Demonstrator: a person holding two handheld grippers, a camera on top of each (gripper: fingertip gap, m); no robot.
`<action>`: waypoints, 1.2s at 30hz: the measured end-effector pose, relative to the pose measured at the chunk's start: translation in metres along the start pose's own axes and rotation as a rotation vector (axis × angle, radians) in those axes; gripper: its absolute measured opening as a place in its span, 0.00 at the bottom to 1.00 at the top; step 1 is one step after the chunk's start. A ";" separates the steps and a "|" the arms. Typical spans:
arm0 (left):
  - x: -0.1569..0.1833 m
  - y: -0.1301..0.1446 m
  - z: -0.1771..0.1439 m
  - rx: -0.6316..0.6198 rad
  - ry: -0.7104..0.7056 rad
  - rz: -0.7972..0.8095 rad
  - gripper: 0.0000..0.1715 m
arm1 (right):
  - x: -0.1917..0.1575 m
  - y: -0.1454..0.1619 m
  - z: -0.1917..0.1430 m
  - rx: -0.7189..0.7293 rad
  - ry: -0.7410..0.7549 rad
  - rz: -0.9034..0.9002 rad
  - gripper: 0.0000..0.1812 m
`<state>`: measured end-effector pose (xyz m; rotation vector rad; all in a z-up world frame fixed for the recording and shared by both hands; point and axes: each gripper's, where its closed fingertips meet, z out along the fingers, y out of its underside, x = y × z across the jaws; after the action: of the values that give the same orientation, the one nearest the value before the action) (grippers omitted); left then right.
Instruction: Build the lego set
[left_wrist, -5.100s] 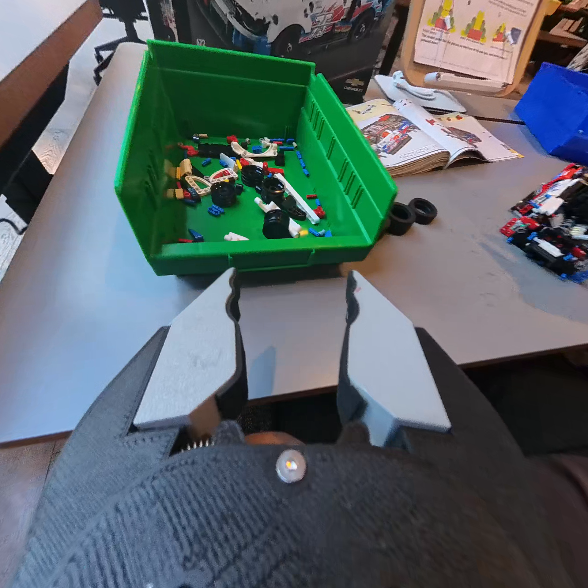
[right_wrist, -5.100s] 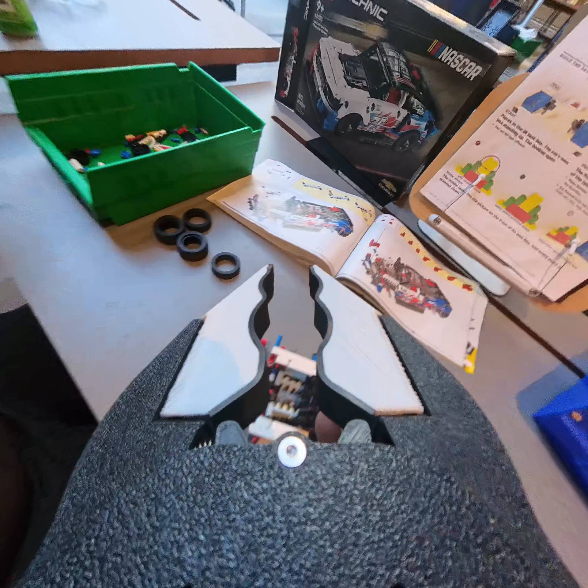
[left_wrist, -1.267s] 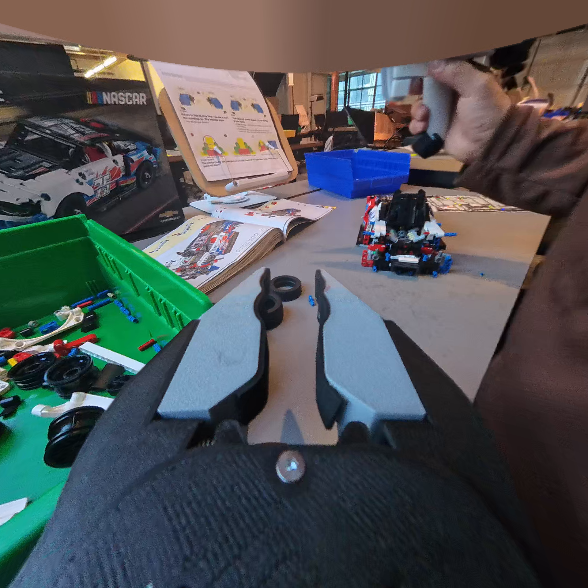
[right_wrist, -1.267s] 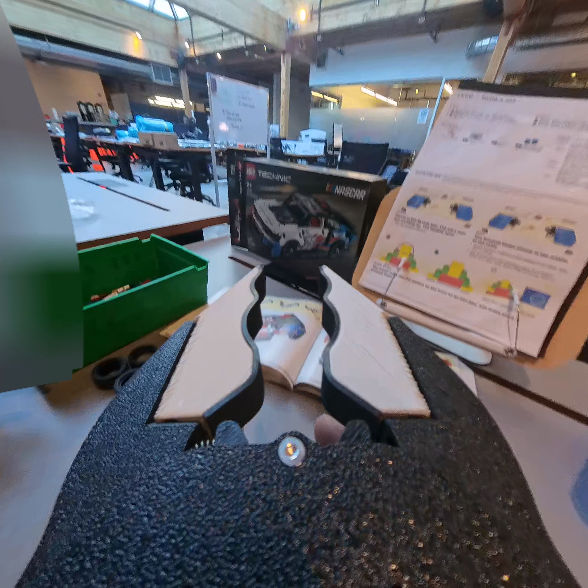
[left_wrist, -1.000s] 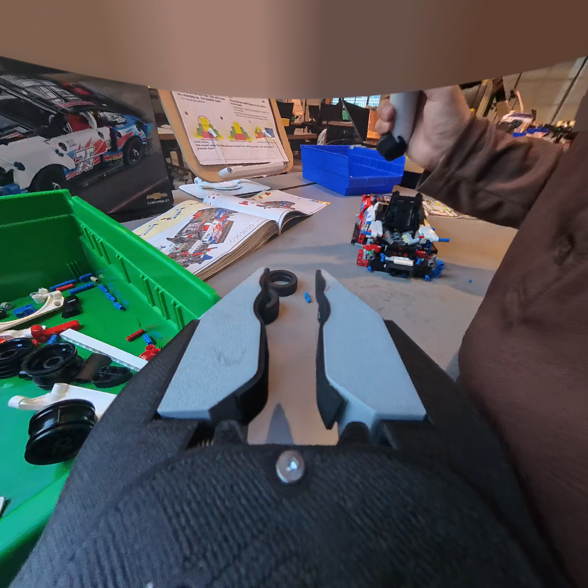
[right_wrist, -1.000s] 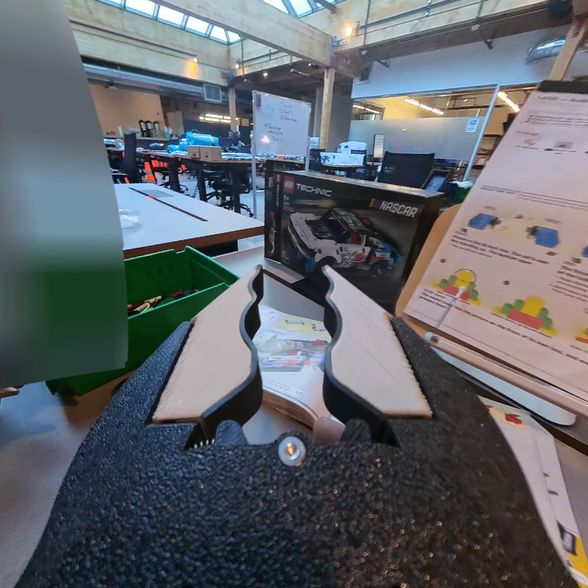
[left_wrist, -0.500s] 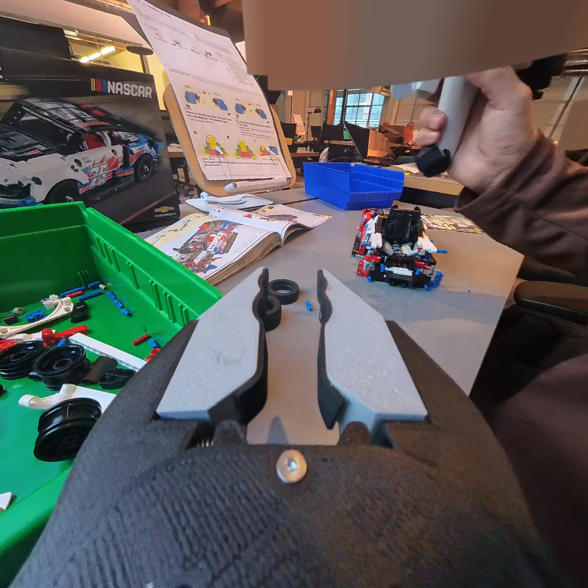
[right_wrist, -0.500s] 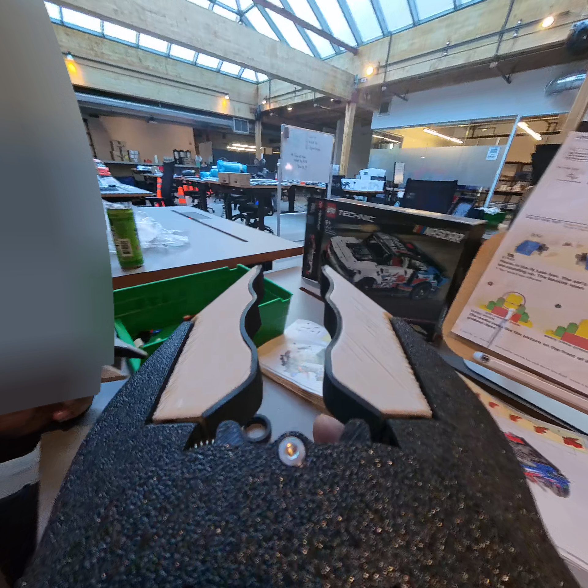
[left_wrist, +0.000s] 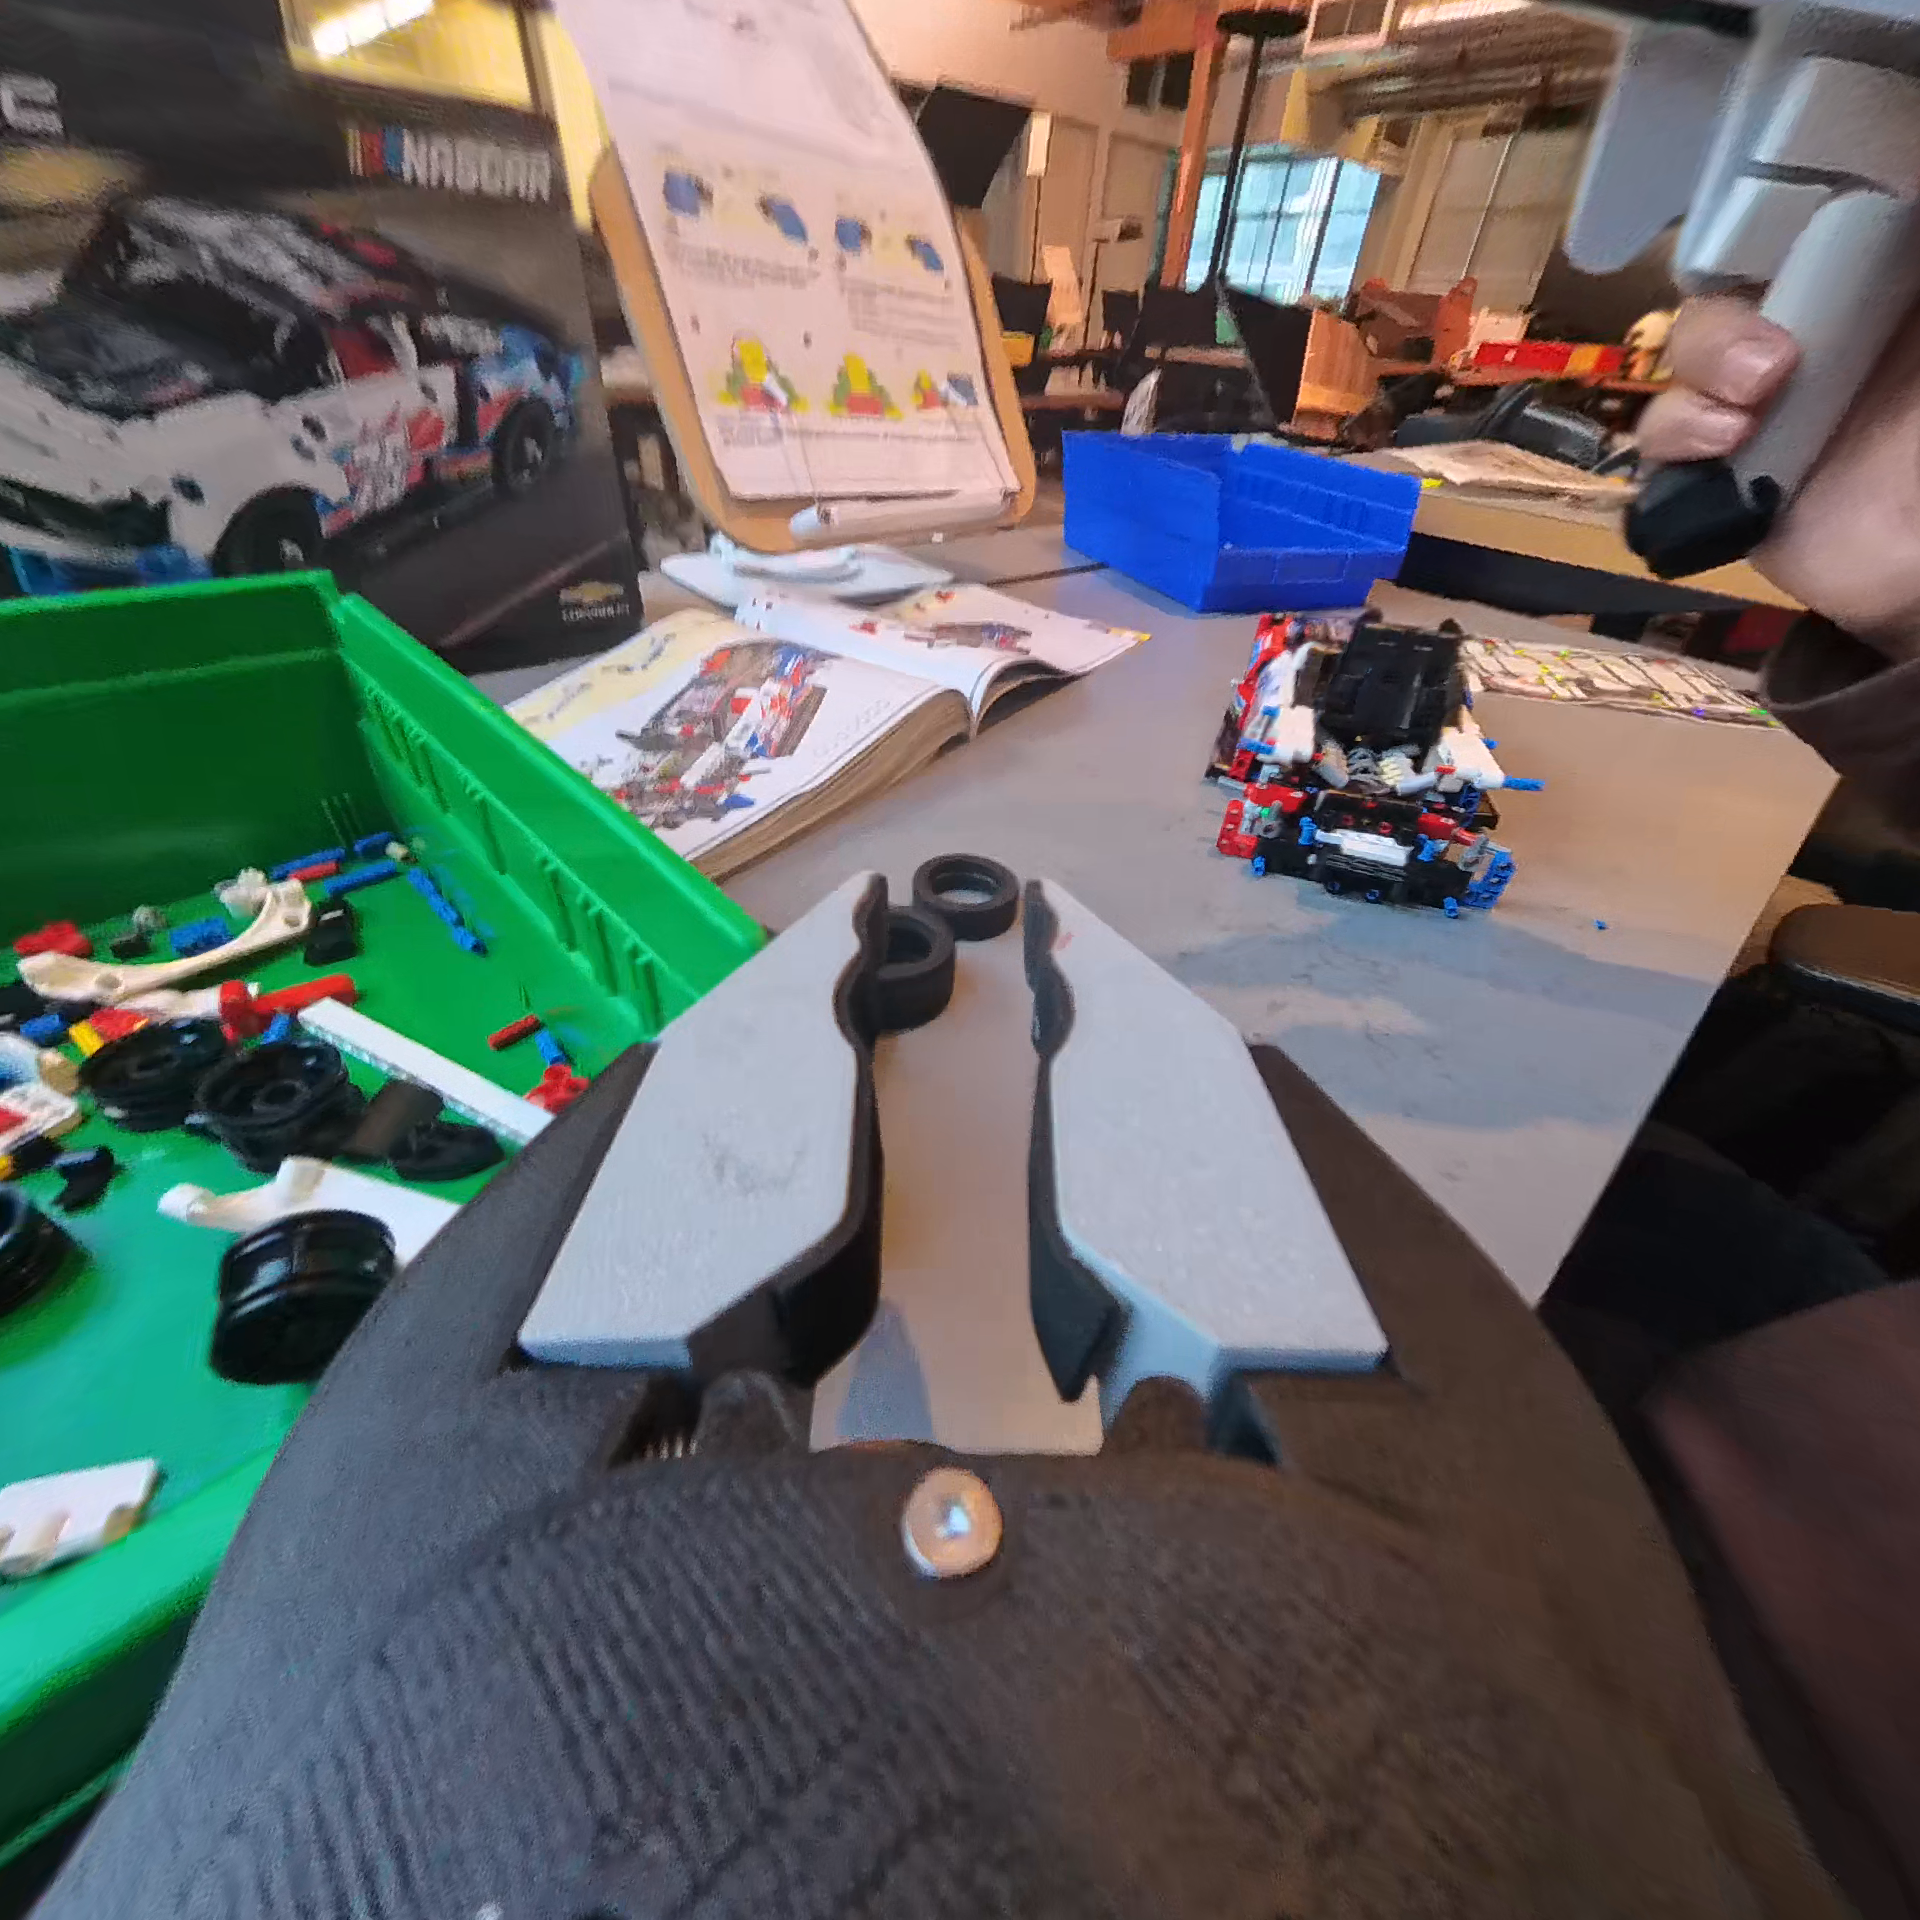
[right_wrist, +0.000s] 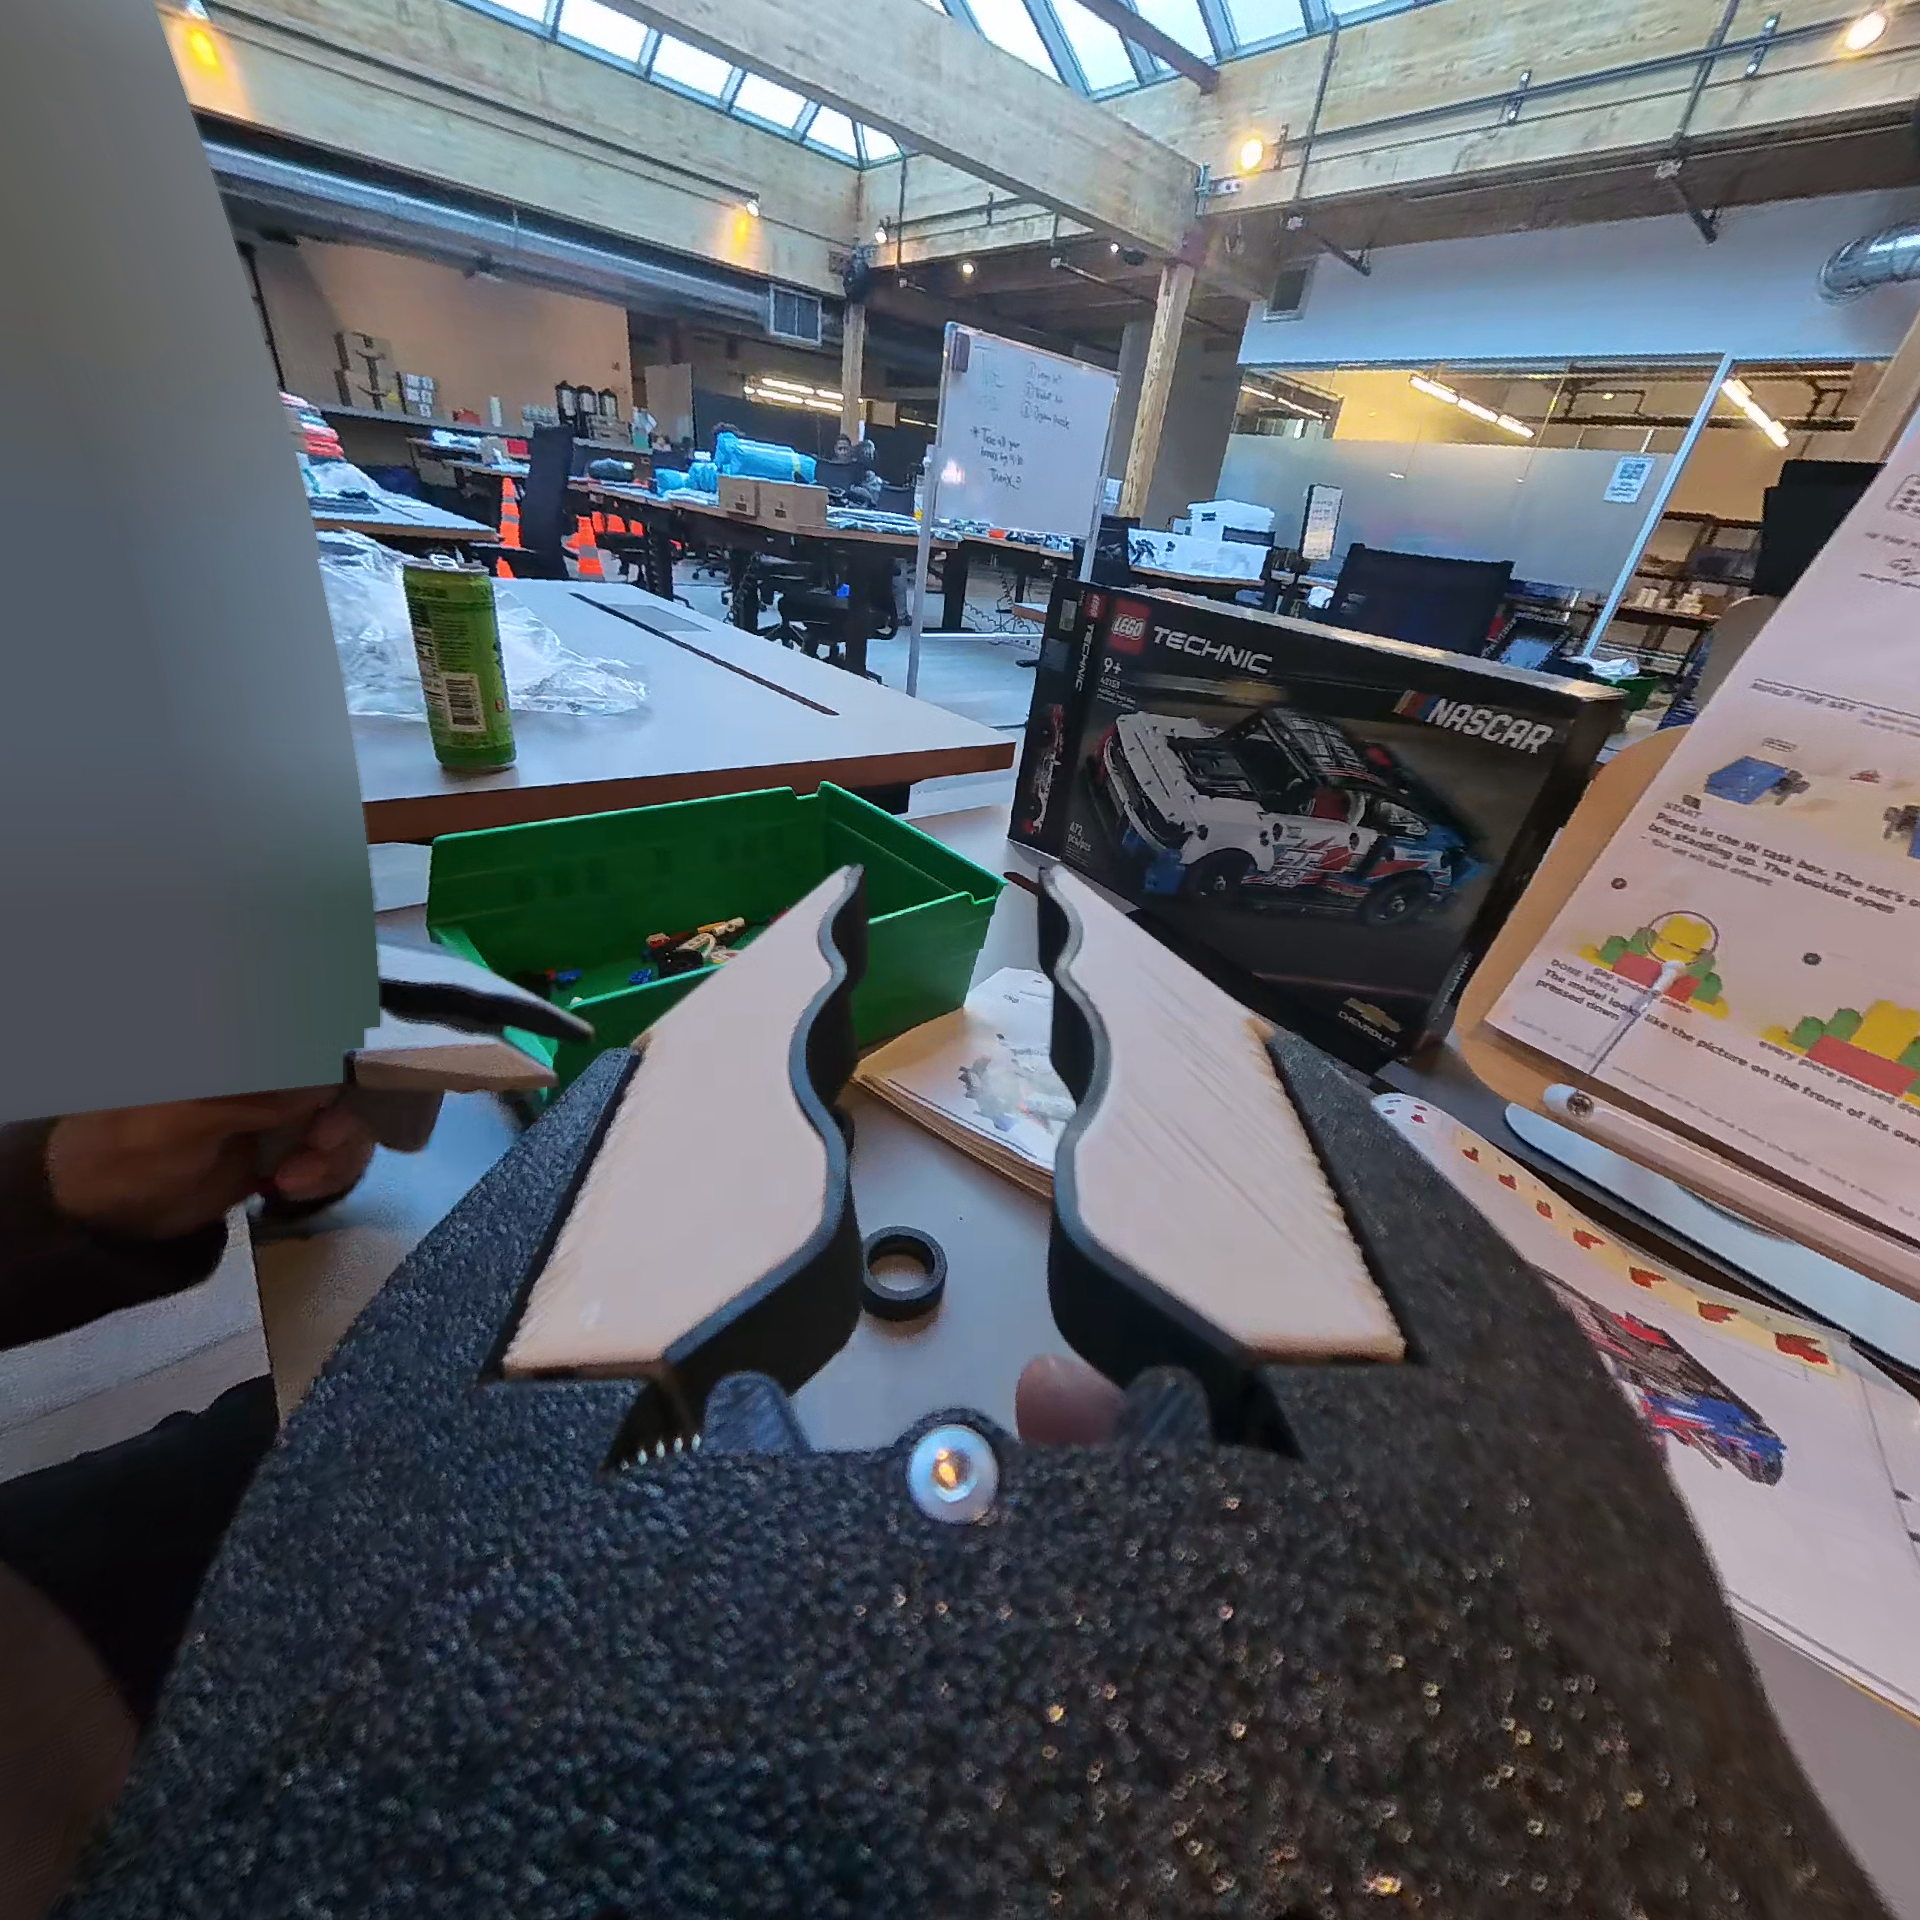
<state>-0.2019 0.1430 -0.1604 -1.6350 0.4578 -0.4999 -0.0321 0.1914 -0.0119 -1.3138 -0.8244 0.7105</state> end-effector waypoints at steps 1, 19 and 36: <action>-0.008 -0.006 -0.002 -0.029 -0.012 -0.015 0.13 | 0.002 0.000 -0.001 -0.003 0.005 0.001 0.18; -0.144 0.077 0.053 -1.072 0.297 0.346 0.09 | 0.010 -0.001 -0.021 -0.027 0.075 -0.008 0.17; -0.158 0.057 0.051 -1.012 0.209 0.297 0.00 | 0.035 -0.004 -0.042 0.008 0.134 0.020 0.16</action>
<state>-0.3038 0.2667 -0.2314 -2.4167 1.2266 -0.2023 0.0225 0.1977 -0.0069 -1.3492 -0.7010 0.6336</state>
